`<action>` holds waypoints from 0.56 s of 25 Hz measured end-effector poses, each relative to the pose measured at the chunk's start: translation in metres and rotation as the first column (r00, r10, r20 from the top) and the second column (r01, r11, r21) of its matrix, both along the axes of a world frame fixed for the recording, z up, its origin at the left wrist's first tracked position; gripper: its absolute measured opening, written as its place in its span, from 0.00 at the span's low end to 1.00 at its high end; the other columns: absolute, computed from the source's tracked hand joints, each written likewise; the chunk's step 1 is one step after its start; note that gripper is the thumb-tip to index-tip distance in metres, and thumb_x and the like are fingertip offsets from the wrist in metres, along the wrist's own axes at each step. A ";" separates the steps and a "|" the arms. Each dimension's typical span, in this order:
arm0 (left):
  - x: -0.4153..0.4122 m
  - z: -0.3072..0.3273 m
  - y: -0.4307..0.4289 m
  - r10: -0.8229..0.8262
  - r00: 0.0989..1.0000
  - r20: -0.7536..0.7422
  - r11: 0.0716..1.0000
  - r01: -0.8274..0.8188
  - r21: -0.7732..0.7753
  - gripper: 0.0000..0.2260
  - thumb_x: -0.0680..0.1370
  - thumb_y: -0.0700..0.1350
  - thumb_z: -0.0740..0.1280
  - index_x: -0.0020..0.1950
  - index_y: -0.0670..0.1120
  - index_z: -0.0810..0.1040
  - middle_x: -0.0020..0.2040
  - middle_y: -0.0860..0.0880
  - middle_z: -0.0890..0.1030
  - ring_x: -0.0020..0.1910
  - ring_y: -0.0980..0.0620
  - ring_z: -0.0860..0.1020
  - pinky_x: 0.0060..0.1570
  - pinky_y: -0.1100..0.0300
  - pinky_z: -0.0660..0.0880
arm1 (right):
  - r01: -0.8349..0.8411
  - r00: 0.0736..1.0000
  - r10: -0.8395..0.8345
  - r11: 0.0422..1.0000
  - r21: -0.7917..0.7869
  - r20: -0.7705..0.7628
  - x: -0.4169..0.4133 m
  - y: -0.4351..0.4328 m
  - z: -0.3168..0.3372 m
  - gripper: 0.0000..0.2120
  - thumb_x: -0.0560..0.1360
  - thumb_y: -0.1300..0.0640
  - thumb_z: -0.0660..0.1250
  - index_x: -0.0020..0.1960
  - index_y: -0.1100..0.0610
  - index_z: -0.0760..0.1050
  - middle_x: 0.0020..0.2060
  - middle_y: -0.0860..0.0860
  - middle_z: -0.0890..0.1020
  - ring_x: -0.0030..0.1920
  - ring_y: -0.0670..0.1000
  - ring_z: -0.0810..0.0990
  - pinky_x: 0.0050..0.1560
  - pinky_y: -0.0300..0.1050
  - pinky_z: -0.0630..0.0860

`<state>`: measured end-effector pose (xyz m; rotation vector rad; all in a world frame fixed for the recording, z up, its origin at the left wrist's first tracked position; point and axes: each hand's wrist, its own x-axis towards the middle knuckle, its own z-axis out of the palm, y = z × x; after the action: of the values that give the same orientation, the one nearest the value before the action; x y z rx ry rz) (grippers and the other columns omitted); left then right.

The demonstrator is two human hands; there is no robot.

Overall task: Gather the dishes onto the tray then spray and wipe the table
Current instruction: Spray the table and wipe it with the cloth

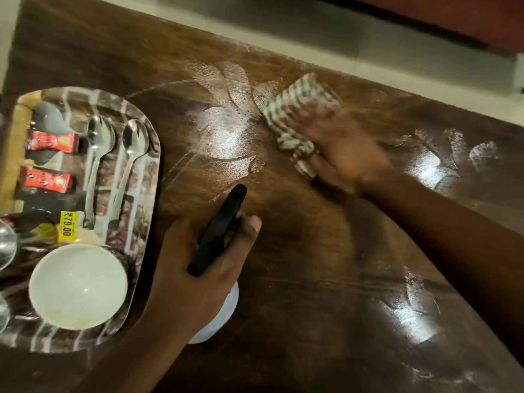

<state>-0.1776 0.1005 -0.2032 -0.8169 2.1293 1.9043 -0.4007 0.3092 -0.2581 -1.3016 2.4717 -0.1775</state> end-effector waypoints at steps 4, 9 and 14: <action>-0.003 0.005 -0.007 -0.007 1.000 0.030 0.999 0.008 -0.032 0.23 0.77 0.61 0.72 0.38 0.40 0.80 0.23 0.39 0.71 0.20 0.41 0.73 0.28 0.44 0.72 | 0.815 0.579 -0.815 0.579 -0.029 0.005 -0.040 0.004 -0.004 0.31 0.85 0.47 0.55 0.87 0.46 0.55 0.87 0.51 0.55 0.88 0.56 0.48 0.86 0.62 0.42; -0.019 0.005 -0.015 0.004 0.999 -0.050 0.993 -0.010 -0.115 0.24 0.80 0.55 0.72 0.29 0.44 0.73 0.22 0.40 0.72 0.20 0.44 0.74 0.30 0.44 0.73 | 0.566 0.824 -0.564 0.824 -0.038 0.053 0.006 -0.082 -0.004 0.33 0.84 0.46 0.53 0.88 0.46 0.50 0.88 0.49 0.50 0.88 0.56 0.44 0.86 0.63 0.44; -0.027 0.001 -0.020 0.003 0.995 -0.102 0.995 -0.013 -0.100 0.24 0.80 0.52 0.71 0.31 0.38 0.74 0.23 0.39 0.71 0.21 0.44 0.73 0.30 0.44 0.72 | -0.483 0.874 0.473 0.872 0.085 0.110 0.028 -0.088 -0.003 0.34 0.82 0.46 0.56 0.88 0.45 0.53 0.88 0.47 0.50 0.88 0.53 0.42 0.85 0.56 0.33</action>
<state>-0.2042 0.0802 -0.2018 -0.7623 2.3014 1.8951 -0.3725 0.2207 -0.2607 -1.7650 1.9778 0.0276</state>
